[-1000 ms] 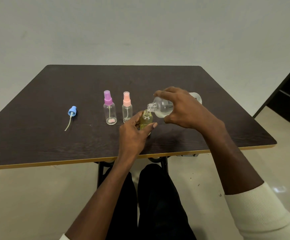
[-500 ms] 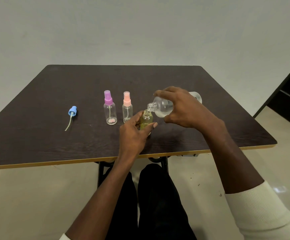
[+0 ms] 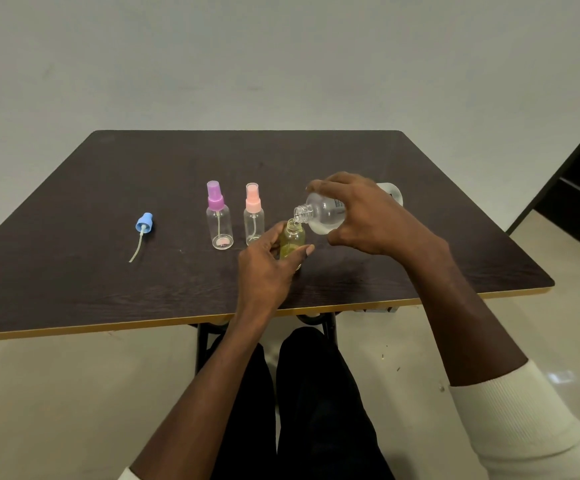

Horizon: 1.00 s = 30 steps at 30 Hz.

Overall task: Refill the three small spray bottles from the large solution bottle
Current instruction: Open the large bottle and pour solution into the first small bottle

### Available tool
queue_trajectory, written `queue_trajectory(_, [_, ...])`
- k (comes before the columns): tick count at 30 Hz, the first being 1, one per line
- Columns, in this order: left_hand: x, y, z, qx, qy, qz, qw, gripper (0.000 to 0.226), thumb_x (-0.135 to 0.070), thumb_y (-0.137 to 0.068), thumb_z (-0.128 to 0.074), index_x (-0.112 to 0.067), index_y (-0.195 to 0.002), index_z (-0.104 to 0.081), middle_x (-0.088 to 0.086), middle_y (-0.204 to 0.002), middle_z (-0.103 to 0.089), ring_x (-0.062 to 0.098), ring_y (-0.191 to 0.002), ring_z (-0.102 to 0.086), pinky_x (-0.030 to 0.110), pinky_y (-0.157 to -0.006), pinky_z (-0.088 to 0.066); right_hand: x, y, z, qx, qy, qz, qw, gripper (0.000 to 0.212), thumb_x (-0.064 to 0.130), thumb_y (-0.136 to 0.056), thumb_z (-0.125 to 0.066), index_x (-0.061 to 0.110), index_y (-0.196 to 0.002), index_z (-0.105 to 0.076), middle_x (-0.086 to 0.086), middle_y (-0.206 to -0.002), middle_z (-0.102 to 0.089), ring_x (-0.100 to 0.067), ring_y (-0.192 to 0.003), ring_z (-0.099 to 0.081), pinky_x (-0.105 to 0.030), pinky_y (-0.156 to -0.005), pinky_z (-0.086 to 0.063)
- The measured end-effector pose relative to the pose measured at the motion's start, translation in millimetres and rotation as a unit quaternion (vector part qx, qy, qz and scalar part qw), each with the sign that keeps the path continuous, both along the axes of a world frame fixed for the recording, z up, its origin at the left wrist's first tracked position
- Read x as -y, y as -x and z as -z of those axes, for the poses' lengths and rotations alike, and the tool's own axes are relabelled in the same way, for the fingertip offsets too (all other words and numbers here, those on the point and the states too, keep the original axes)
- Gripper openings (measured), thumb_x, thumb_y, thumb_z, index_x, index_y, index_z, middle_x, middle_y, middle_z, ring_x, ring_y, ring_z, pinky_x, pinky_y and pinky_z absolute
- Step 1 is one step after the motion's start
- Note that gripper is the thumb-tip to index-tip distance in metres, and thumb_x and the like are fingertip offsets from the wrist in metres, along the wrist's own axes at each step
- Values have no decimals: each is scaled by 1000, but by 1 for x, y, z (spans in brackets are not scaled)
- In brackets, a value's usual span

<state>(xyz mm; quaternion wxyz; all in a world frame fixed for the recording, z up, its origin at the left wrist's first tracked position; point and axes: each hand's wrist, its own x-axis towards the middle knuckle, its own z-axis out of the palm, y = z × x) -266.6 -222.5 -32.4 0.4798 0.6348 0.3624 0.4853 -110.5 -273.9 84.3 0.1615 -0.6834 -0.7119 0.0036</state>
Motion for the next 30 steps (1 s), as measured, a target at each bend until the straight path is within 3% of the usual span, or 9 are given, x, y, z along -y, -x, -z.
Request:
queue_trajectory(12, [-1, 0, 0, 5, -5, 6, 1000, 45, -21, -80, -86, -27, -122, -70, -7, -101, -78, 13, -96, -75, 44, -93, -60, -1, -1, -1, 2, 1, 2, 1000, 79, 20, -71, -80, 25, -142, -47, 0, -139, -49, -20, -123, -46, -27, -93, -31])
queue_trajectory(17, [0, 0, -2, 2, -13, 5, 1000, 40, -22, -80, -85, -40, -112, -70, -7, -98, -78, 14, -94, -75, 45, -90, -60, -1, 0, -1, 3, 0, 1, 1000, 79, 21, -71, -81, 26, -142, -47, 1, -139, -49, -19, -123, -46, -27, -93, -30])
queue_trajectory(23, [-1, 1, -1, 6, -8, 11, 1000, 43, -20, -81, -85, -25, -122, -70, -6, -101, -78, 13, -96, -75, 44, -92, -60, -1, 1, -2, 3, 2, 3, 1000, 80, 20, -71, -81, 25, -143, -46, 1, -140, -48, -18, -125, -45, -26, -93, -30])
queue_trajectory(30, [0, 0, -1, 4, -12, 5, 1000, 45, -21, -81, -85, -25, -123, -70, -6, -101, -78, 13, -96, -75, 43, -92, -60, -2, 1, -2, 2, 3, 3, 1000, 81, 21, -70, -81, 25, -143, -47, 0, -140, -49, -20, -125, -46, -32, -97, -35])
